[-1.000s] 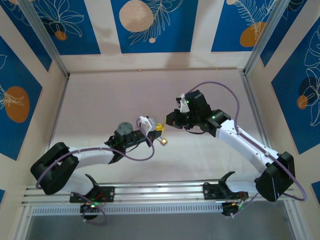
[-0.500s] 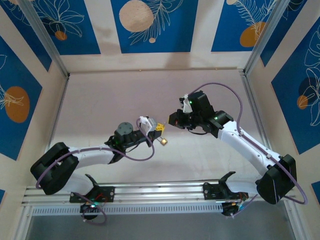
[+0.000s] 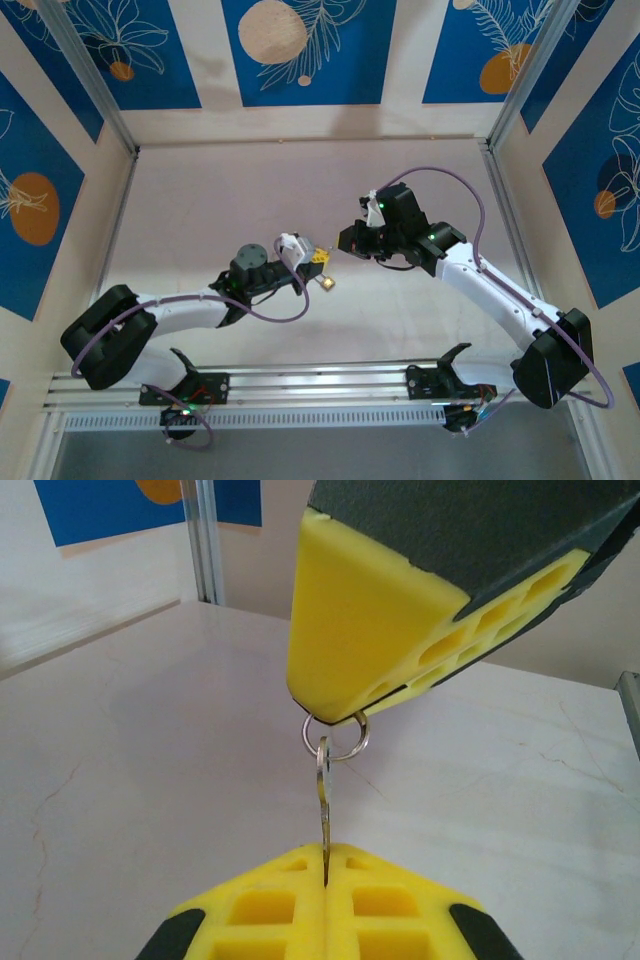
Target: Unlock with the key
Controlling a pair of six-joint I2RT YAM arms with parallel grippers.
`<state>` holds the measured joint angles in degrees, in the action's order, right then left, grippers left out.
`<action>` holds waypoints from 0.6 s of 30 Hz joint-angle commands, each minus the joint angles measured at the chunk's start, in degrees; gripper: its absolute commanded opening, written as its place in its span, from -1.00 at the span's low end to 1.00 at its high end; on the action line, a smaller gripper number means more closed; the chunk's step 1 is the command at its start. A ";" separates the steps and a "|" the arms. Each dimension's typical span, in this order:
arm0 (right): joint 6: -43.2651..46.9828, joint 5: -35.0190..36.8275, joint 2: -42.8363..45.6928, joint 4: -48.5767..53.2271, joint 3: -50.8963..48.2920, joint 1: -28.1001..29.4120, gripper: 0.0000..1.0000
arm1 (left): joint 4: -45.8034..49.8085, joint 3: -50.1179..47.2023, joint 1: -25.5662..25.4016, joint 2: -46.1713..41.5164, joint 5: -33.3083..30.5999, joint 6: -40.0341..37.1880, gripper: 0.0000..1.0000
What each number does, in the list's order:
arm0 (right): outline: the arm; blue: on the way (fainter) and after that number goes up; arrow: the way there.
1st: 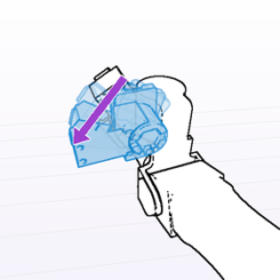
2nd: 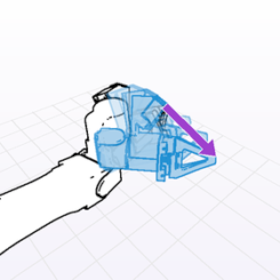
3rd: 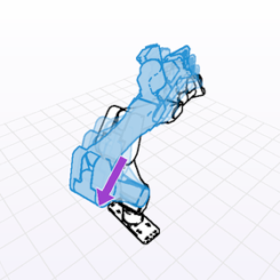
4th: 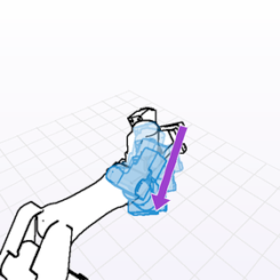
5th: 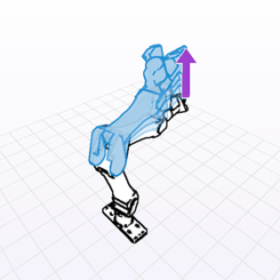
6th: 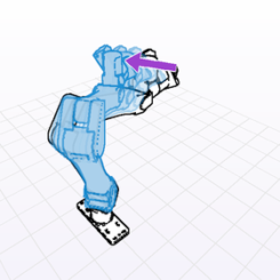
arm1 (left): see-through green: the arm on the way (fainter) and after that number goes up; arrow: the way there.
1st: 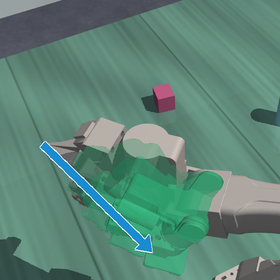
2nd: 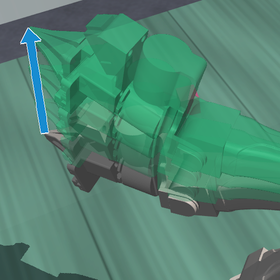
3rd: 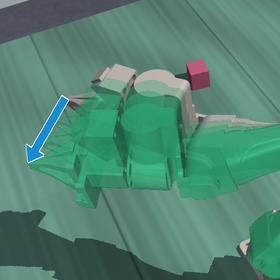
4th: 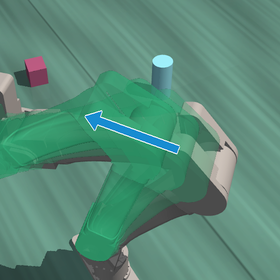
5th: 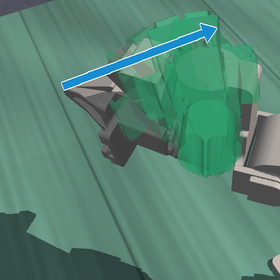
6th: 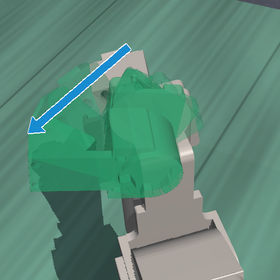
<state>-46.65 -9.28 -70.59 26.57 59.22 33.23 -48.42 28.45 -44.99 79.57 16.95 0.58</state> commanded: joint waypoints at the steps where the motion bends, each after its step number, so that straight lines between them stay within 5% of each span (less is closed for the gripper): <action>1: 0.42 -1.07 1.96 -0.05 -0.99 -0.45 -0.69 | 1.27 2.28 0.70 -1.64 1.03 -2.30 -1.00; 5: 0.79 0.77 4.79 -1.11 -1.60 -0.45 -0.28 | 5.81 3.32 0.70 -2.71 1.03 -6.21 -1.00; 12: 2.42 5.55 8.58 0.93 -3.22 -2.27 -0.19 | 21.93 6.38 0.59 -5.84 -0.29 -22.72 -1.00; 18: -0.36 -5.86 8.39 -6.68 -9.22 -8.75 -0.18 | 33.76 8.55 0.45 -9.12 -7.78 -38.84 -1.00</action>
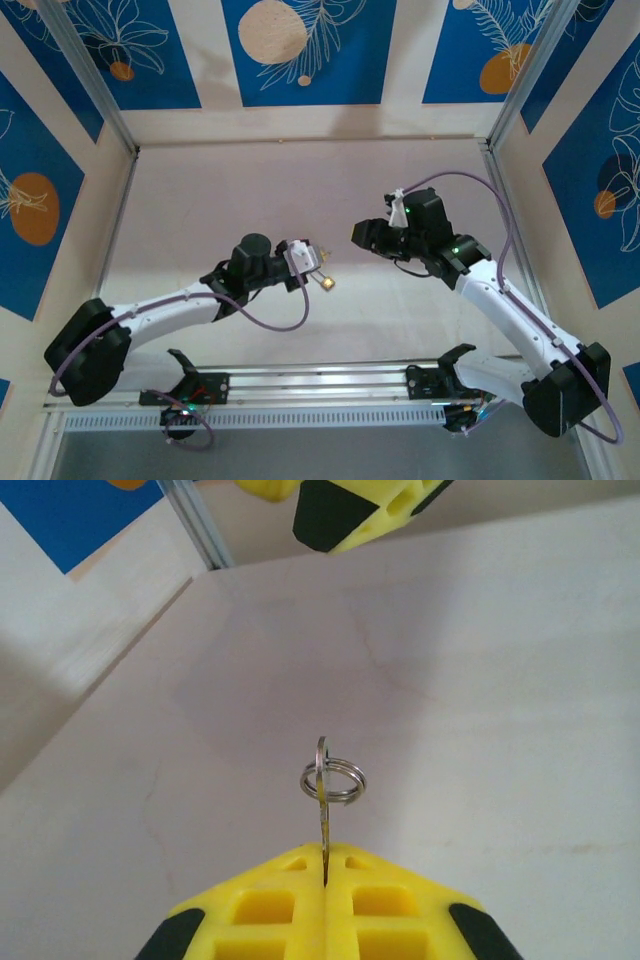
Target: Unlock with the key
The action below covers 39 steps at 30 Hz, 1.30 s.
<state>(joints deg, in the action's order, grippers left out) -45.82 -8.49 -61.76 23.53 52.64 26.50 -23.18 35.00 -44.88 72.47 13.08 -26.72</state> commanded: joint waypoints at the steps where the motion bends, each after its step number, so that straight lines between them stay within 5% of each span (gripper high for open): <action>1: -1.59 -8.92 -0.77 -5.51 -3.75 -2.97 -0.16 | 9.46 2.00 0.28 -2.36 -5.34 -13.91 -1.00; 6: -1.62 -16.97 -3.92 -10.97 -5.66 -6.73 -0.10 | 11.53 3.87 -3.14 -0.59 -15.40 -29.83 -1.00; 14: -0.29 -27.62 -4.73 -18.84 -9.77 -13.52 0.08 | -2.34 0.91 -6.02 1.10 -25.87 -55.83 -1.00; 24: -4.78 -34.94 -8.74 -37.38 -16.71 -13.77 0.20 | -4.24 -1.54 -9.50 -0.01 -31.32 -64.32 -1.00; 35: -3.22 -32.93 -9.96 -33.25 -14.94 -15.23 0.19 | -38.19 5.53 -8.18 22.13 -33.63 -76.82 -1.00; 39: -2.53 -34.55 -7.89 -35.51 -17.31 -17.01 0.20 | -42.75 4.17 -9.46 22.28 -32.84 -75.35 -1.00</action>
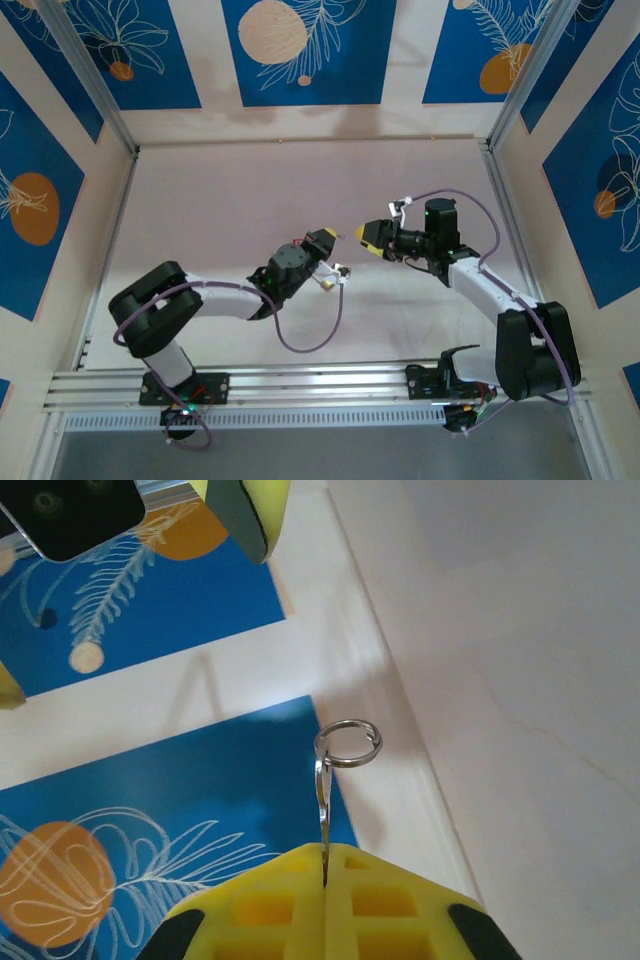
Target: Unlock with the key
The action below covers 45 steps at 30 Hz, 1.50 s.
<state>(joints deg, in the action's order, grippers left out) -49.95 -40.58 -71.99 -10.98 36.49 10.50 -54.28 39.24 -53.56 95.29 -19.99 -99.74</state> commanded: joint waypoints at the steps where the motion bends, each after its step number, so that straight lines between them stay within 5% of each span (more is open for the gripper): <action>1: 1.82 -2.78 2.76 -1.55 -1.66 -1.53 0.21 | -14.05 -1.02 -1.28 -0.29 0.83 -3.61 -1.00; 13: -6.41 -9.83 -4.61 -23.91 -3.03 0.18 0.28 | -23.72 -5.00 -4.61 1.18 2.18 -3.20 -1.00; 18: -12.52 -13.75 -7.31 -33.38 -3.16 1.93 0.07 | -25.23 -5.47 -4.71 1.97 2.09 -2.48 -1.00; 28: -8.75 -12.14 -1.05 -24.75 -4.12 4.96 -0.42 | -26.14 -6.20 -4.54 2.36 0.77 -1.77 -1.00; 45: -6.43 -6.53 1.65 -17.71 -3.61 2.83 -0.64 | -26.31 -6.80 -4.41 2.93 0.52 -1.26 -1.00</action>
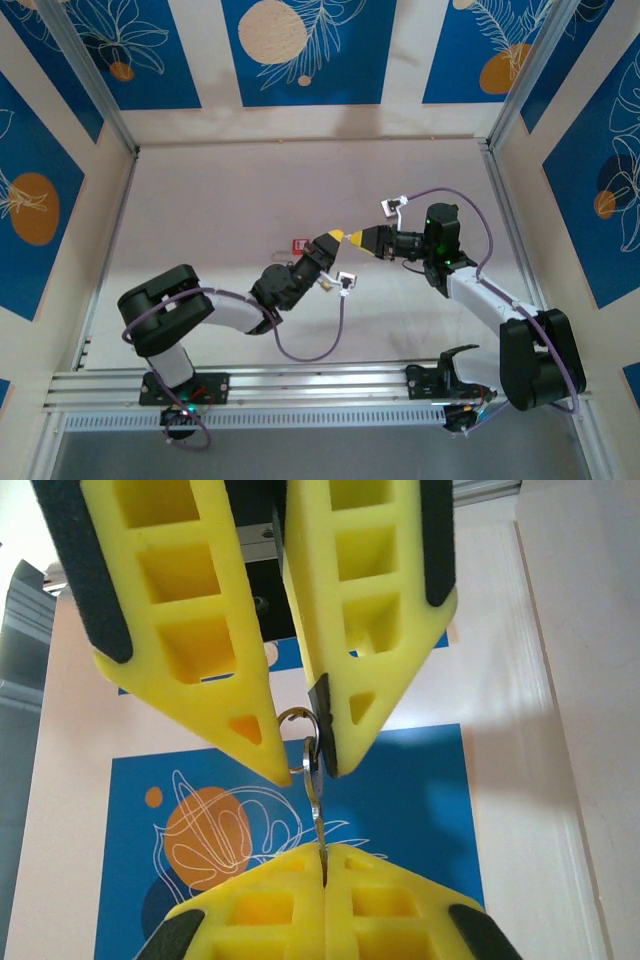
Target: Unlock with the key
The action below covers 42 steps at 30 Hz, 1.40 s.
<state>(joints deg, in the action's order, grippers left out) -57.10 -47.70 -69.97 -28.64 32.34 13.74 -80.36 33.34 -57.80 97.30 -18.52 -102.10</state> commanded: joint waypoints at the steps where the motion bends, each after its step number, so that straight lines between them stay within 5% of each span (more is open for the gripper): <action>1: 0.59 0.61 -0.50 -0.24 0.62 -0.43 -0.64 | -0.23 -0.91 -0.16 1.02 -0.99 1.12 -1.00; 42: -0.19 0.47 -4.27 -1.94 3.17 1.09 -0.56 | -0.17 -1.00 -0.65 2.11 -0.98 1.22 -1.00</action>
<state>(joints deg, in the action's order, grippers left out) -57.54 -47.33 -74.15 -29.52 33.65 14.39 -80.16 33.04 -57.93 98.67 -19.79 -101.93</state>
